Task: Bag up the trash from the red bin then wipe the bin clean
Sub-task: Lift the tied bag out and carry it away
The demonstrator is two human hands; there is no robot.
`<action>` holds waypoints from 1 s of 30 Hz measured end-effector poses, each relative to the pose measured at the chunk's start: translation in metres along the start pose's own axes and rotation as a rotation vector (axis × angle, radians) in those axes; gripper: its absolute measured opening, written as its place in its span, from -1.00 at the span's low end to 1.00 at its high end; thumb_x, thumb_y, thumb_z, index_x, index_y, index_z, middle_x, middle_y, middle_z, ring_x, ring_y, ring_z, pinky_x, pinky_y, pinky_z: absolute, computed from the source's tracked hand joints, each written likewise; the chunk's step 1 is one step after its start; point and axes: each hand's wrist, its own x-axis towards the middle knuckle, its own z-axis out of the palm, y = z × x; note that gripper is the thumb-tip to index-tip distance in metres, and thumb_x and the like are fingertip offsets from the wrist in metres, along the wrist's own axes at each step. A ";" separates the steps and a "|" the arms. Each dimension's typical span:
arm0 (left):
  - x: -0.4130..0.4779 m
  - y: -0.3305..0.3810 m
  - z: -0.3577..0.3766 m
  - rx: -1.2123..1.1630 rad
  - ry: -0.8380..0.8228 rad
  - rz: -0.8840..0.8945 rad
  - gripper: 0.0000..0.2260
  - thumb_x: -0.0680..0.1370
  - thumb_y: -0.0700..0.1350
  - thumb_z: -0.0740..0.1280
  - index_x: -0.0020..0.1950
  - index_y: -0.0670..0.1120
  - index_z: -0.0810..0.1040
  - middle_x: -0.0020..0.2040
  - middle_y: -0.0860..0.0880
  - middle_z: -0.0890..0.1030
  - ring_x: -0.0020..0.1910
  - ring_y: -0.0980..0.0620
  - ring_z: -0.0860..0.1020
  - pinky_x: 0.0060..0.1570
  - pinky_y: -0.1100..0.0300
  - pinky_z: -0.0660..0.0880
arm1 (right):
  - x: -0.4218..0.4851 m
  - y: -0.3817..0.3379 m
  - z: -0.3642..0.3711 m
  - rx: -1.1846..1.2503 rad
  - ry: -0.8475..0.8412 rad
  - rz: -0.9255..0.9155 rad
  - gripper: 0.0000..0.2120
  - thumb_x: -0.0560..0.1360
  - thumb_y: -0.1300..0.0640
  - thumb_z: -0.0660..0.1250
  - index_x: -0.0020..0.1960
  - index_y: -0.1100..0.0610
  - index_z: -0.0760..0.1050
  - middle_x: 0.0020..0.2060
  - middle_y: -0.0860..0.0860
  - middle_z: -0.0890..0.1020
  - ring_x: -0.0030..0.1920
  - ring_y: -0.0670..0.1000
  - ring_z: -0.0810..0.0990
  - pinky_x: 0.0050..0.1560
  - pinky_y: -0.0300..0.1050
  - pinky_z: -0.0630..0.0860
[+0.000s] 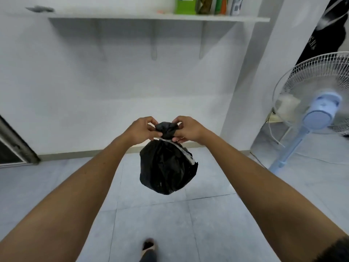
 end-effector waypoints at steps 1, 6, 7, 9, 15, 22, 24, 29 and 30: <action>0.022 -0.011 0.001 -0.001 -0.029 -0.003 -0.81 0.41 -0.11 0.50 -0.14 0.00 0.49 -0.32 0.11 0.68 -0.43 0.18 0.57 -0.29 0.28 0.38 | 0.019 0.010 -0.002 -0.008 0.018 0.017 -0.76 0.50 0.33 0.32 0.16 0.23 0.45 -0.23 0.06 0.60 -0.32 -0.04 0.63 -0.13 -0.13 0.62; 0.121 -0.061 0.011 -0.047 -0.147 -0.019 -0.77 0.35 -0.17 0.54 -0.25 -0.05 0.48 -0.35 -0.01 0.67 -0.39 0.04 0.56 -0.17 0.18 0.47 | 0.109 0.052 -0.015 -0.047 0.069 0.126 -0.76 0.48 0.36 0.31 0.13 0.20 0.48 -0.24 0.07 0.61 -0.35 -0.05 0.60 -0.14 -0.14 0.58; 0.136 -0.067 0.012 -0.051 -0.163 -0.024 -0.77 0.35 -0.18 0.54 -0.25 -0.06 0.48 -0.37 0.00 0.66 -0.39 0.03 0.56 -0.17 0.18 0.47 | 0.123 0.058 -0.018 -0.054 0.079 0.146 -0.76 0.48 0.37 0.30 0.12 0.18 0.49 -0.24 0.08 0.61 -0.34 -0.05 0.60 -0.12 -0.12 0.58; 0.175 -0.080 0.013 -0.071 -0.197 -0.038 -0.78 0.37 -0.19 0.53 -0.25 -0.07 0.48 -0.40 0.04 0.65 -0.42 0.07 0.56 -0.25 0.29 0.46 | 0.159 0.071 -0.027 -0.049 0.112 0.183 -0.77 0.48 0.38 0.27 0.07 0.14 0.50 -0.26 0.06 0.61 -0.33 -0.05 0.61 -0.16 -0.14 0.57; 0.266 -0.115 0.034 -0.167 -0.170 -0.119 -0.83 0.47 -0.21 0.42 -0.24 -0.06 0.47 -0.43 0.11 0.62 -0.47 0.18 0.54 -0.51 0.46 0.34 | 0.249 0.118 -0.049 0.018 0.191 0.265 -0.77 0.47 0.33 0.25 -0.01 0.04 0.54 -0.29 -0.04 0.64 -0.43 -0.20 0.61 -0.39 -0.39 0.47; 0.362 -0.157 0.076 -0.121 -0.112 -0.171 -0.89 0.49 -0.19 0.41 -0.20 -0.07 0.51 -0.32 0.07 0.64 -0.42 0.13 0.57 -0.43 0.44 0.37 | 0.347 0.195 -0.064 0.149 0.247 0.358 -0.76 0.46 0.30 0.22 0.00 0.06 0.57 -0.18 0.02 0.66 -0.28 -0.07 0.67 -0.18 -0.26 0.57; 0.396 -0.183 0.094 -0.080 -0.071 -0.179 -0.95 0.49 -0.16 0.40 -0.15 -0.07 0.55 -0.24 0.01 0.66 -0.38 0.10 0.58 -0.38 0.42 0.41 | 0.381 0.226 -0.065 0.177 0.257 0.376 -0.74 0.46 0.29 0.21 0.05 0.08 0.58 -0.14 0.05 0.68 -0.21 -0.03 0.69 -0.16 -0.25 0.56; 0.468 -0.259 0.142 0.002 -0.031 -0.235 -0.91 0.51 -0.24 0.30 -0.13 -0.07 0.56 -0.22 0.02 0.63 -0.34 0.09 0.59 -0.35 0.39 0.40 | 0.461 0.315 -0.051 0.341 0.262 0.459 -0.72 0.47 0.33 0.16 0.05 0.13 0.57 -0.04 0.15 0.68 -0.11 0.06 0.70 -0.06 -0.15 0.63; 0.483 -0.277 0.152 0.002 -0.033 -0.258 -0.89 0.51 -0.25 0.28 -0.13 -0.07 0.55 -0.22 0.02 0.63 -0.33 0.11 0.58 -0.35 0.40 0.40 | 0.477 0.335 -0.047 0.349 0.271 0.474 -0.72 0.47 0.34 0.15 0.01 0.12 0.58 -0.06 0.13 0.67 -0.16 0.03 0.69 -0.13 -0.20 0.62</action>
